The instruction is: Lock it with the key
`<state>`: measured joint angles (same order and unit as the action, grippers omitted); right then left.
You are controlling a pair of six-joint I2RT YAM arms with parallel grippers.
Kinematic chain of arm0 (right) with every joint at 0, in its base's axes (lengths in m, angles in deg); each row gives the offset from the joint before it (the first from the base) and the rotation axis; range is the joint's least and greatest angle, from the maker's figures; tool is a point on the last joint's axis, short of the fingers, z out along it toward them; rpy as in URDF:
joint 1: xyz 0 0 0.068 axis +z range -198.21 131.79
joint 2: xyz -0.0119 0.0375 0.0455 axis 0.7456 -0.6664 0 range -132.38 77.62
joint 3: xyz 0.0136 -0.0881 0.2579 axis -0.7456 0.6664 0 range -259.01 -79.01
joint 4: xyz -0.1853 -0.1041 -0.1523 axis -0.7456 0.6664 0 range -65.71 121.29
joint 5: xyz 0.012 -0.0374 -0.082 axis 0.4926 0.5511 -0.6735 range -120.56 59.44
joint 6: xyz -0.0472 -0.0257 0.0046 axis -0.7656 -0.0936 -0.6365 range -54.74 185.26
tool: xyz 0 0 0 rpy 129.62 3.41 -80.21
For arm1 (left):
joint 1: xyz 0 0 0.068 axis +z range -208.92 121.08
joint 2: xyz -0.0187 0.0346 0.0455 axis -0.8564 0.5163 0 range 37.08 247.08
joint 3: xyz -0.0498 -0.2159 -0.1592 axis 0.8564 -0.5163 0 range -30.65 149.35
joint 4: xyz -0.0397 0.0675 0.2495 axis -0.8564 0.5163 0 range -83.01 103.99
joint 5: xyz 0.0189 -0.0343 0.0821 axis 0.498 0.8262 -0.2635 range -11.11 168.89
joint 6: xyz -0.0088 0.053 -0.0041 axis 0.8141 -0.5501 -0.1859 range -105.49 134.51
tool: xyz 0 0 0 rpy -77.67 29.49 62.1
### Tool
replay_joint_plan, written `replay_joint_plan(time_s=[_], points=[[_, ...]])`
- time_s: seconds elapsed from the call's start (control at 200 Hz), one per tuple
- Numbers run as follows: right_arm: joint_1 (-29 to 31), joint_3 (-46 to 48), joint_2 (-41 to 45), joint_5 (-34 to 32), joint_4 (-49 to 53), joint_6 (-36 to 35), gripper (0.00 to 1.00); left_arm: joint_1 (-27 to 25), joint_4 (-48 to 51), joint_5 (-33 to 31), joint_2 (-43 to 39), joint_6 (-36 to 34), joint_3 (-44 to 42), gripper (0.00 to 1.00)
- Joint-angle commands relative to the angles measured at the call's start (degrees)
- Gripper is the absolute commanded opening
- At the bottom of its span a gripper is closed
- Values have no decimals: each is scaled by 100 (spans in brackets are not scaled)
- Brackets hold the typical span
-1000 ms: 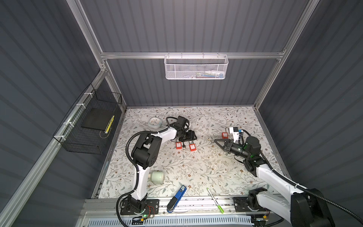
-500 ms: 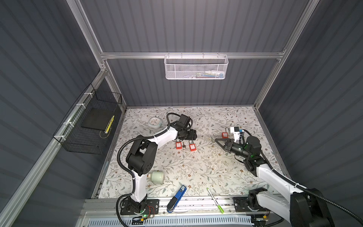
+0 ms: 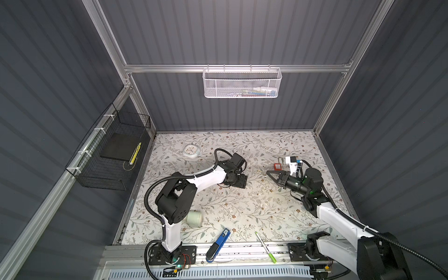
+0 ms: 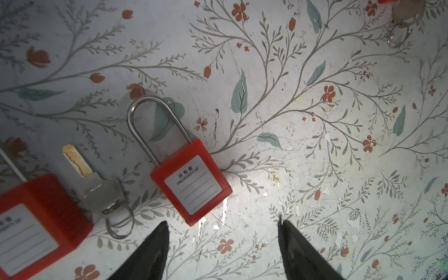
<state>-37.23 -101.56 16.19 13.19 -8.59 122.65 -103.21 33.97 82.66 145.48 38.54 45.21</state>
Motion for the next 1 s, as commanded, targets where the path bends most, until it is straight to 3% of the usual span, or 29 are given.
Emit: replay_joint_plan(time_s=[0.0, 0.3, 0.99], points=[[-34, 70, 50, 106, -50, -90, 0, -108, -17, 165, -200, 211, -108, 73], [-61, 56, 32, 131, -56, -87, 0, -207, -224, 475, 35, 371, -164, 74], [-96, 84, 25, 188, -68, -78, 0, -207, -207, 167, 440, 401, 42, 76]])
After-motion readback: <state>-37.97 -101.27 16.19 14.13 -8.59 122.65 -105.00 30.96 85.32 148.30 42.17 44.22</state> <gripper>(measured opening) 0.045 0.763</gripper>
